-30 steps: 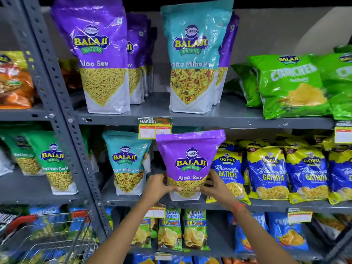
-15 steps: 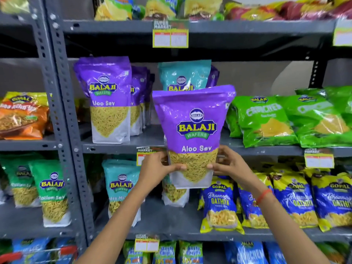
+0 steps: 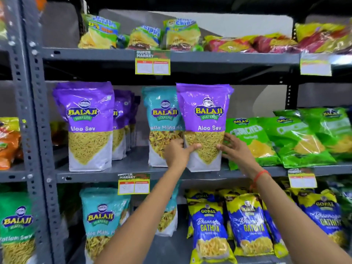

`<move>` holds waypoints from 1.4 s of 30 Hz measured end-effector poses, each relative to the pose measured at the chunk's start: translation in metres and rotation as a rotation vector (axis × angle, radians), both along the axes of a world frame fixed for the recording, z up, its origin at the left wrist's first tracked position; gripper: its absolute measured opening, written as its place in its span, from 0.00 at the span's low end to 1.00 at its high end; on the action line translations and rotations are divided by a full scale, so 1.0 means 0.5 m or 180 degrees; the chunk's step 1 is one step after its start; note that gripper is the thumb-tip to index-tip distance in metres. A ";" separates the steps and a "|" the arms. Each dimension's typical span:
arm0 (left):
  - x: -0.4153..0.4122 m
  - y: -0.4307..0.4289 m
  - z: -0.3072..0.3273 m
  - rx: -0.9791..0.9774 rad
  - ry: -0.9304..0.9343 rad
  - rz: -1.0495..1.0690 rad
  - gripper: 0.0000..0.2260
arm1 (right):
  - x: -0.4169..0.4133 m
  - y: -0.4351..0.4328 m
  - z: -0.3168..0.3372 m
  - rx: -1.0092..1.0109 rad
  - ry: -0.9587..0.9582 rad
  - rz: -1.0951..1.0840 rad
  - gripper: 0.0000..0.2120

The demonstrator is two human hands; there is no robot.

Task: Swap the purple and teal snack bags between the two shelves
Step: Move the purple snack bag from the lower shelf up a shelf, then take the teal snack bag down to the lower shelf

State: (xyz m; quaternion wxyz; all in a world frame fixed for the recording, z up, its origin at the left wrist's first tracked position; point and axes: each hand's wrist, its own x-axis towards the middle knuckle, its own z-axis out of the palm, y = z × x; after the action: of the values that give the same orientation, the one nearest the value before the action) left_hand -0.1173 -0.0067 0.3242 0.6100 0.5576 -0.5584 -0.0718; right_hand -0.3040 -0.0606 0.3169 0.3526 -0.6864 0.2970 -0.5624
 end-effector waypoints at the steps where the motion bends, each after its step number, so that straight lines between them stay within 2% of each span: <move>1: -0.011 -0.012 -0.001 0.0067 0.0000 0.0058 0.28 | -0.003 -0.015 -0.003 -0.0052 0.0066 -0.0091 0.23; 7: -0.042 -0.070 -0.026 0.0184 0.0007 0.0162 0.25 | 0.009 -0.065 -0.017 -0.0306 0.0562 -0.0940 0.28; 10: -0.044 -0.081 -0.029 0.0137 -0.0080 0.0178 0.25 | 0.029 -0.055 -0.026 -0.0502 0.0689 -0.1254 0.27; 14: -0.040 -0.081 -0.057 -0.0258 -0.0216 0.0180 0.19 | 0.087 -0.020 -0.055 -0.0940 0.0393 -0.1924 0.24; 15: -0.035 -0.073 -0.065 -0.0427 -0.0298 0.0186 0.19 | 0.106 -0.007 -0.060 -0.1104 0.0254 -0.2089 0.24; 17: -0.017 -0.050 -0.076 -0.0690 -0.0387 0.0190 0.26 | 0.145 0.019 -0.066 -0.1505 0.0044 -0.2217 0.23; 21: 0.058 -0.032 -0.084 -0.1187 -0.0495 0.0612 0.37 | 0.228 0.062 -0.071 -0.1957 0.0133 -0.1744 0.21; 23: 0.108 -0.043 -0.082 -0.0936 -0.0328 0.0729 0.44 | 0.268 0.062 -0.078 -0.1866 0.0347 -0.1372 0.22; 25: 0.149 -0.048 -0.070 -0.0441 -0.0001 0.0456 0.48 | 0.301 0.052 -0.086 -0.1561 0.0501 -0.1177 0.23; 26: 0.167 -0.053 -0.063 -0.0191 0.0154 0.0224 0.46 | 0.314 0.048 -0.088 -0.1384 0.0549 -0.1116 0.24; 28: 0.202 -0.067 -0.053 0.0193 0.0386 -0.0290 0.35 | 0.330 0.039 -0.092 -0.1163 0.0611 -0.1078 0.25; 30: 0.231 -0.079 -0.044 0.0483 0.0544 -0.0614 0.29 | 0.339 0.029 -0.093 -0.0994 0.0619 -0.1080 0.26; 34: 0.251 -0.074 -0.039 0.0471 0.0711 -0.0745 0.21 | 0.343 0.014 -0.093 -0.0721 0.0612 -0.0990 0.25; 39: 0.281 -0.063 -0.048 0.0324 0.0941 -0.0319 0.27 | 0.344 0.017 -0.092 -0.0720 0.0437 -0.0586 0.23; 42: 0.299 -0.031 -0.045 0.0290 0.0979 -0.0129 0.36 | 0.352 0.027 -0.087 -0.0688 0.0278 -0.0309 0.23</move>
State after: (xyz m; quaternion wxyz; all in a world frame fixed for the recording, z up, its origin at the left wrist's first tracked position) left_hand 0.0321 -0.0222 0.3017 0.6608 0.5557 -0.4658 -0.1939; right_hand -0.1280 -0.0473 0.2732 0.2357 -0.7290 0.2827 -0.5772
